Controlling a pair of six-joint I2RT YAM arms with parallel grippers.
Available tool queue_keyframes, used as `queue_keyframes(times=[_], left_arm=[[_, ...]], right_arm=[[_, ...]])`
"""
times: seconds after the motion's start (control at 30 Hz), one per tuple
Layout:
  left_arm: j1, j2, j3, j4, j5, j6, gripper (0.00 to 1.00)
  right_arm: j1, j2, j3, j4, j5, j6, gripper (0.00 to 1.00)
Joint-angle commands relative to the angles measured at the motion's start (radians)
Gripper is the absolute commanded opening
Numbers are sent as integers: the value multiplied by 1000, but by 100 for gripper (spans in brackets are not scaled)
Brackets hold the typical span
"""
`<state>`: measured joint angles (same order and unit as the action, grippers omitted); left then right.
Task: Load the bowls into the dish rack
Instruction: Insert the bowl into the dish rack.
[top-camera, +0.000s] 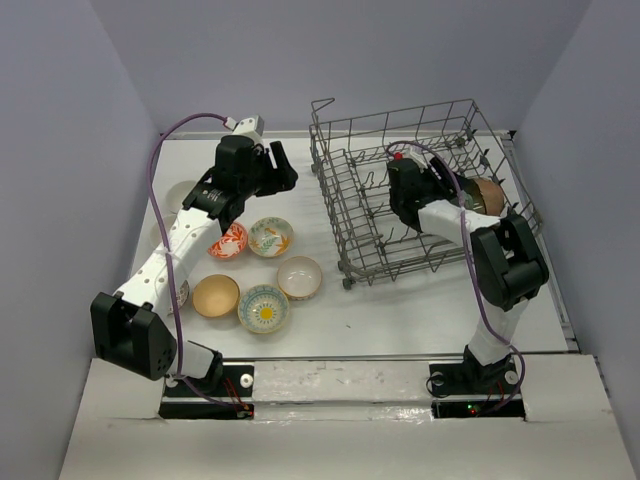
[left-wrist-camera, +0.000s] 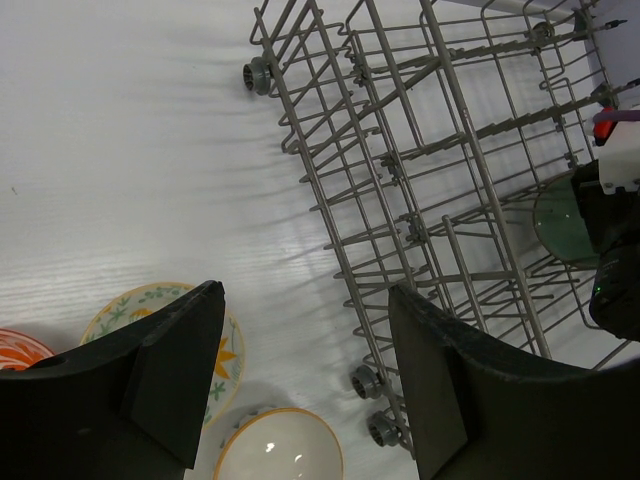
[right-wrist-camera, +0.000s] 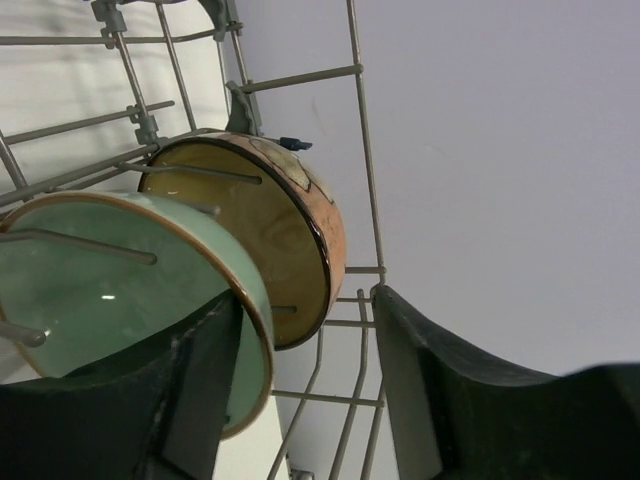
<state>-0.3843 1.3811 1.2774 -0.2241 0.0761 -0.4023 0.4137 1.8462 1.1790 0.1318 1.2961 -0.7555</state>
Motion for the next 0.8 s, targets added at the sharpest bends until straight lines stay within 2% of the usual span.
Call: queue_keyframes(times=[0.0, 0.13, 0.37, 0.57, 0.73, 0.77], left_arm=[[1, -8, -13, 35, 14, -6, 75], [1, -8, -13, 35, 14, -6, 75], [2, -7, -16, 40, 17, -4, 75], [4, -7, -13, 35, -7, -3, 75], [8, 7, -15, 6, -70, -19, 75], [10, 7, -15, 2, -128, -27, 75]], right_arm=[[14, -38, 70, -110, -23, 133, 64], [14, -39, 112, -276, -81, 249, 71], [14, -54, 174, -377, -132, 340, 72], [23, -87, 269, -536, -239, 493, 73], [23, -108, 421, -679, -314, 649, 80], [23, -119, 444, -702, -336, 677, 84]])
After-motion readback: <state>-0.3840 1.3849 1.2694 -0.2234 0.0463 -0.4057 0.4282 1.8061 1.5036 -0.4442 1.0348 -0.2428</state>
